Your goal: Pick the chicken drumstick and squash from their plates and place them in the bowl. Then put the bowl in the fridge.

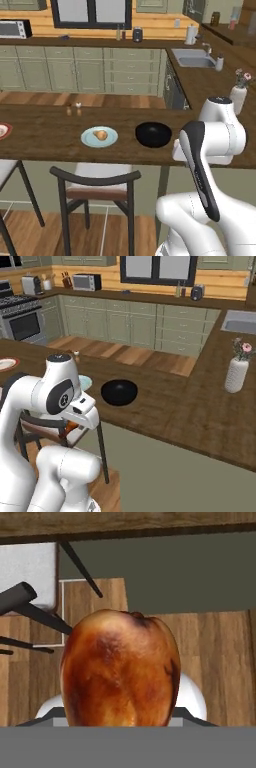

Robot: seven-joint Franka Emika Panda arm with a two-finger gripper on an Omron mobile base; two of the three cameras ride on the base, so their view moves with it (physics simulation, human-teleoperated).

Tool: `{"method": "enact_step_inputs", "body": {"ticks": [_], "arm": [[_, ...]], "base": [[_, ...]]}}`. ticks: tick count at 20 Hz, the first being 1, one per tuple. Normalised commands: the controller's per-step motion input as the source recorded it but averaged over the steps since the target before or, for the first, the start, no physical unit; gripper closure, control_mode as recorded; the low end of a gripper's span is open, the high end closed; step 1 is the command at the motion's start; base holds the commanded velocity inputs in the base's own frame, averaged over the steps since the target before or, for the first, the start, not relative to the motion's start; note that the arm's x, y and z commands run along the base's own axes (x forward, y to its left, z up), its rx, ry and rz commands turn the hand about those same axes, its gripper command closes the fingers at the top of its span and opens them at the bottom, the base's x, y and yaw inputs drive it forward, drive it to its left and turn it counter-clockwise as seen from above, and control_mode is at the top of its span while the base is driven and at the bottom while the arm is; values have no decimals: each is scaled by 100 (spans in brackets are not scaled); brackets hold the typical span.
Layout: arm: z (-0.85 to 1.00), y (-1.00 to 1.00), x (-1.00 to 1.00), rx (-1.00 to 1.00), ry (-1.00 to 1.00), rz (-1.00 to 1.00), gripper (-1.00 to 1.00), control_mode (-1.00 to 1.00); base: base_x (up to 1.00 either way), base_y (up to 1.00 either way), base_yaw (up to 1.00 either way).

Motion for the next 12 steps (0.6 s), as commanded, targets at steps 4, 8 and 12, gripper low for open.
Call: {"method": "enact_step_inputs", "body": {"ticks": [4, 8, 12], "arm": [[0, 0, 0, 0, 0, 0, 100, 100], [0, 0, 0, 0, 0, 0, 100, 100], [0, 0, 0, 0, 0, 0, 100, 100]], "base": [[61, -76, 8], [36, -79, 1], [21, -71, 0]]}}
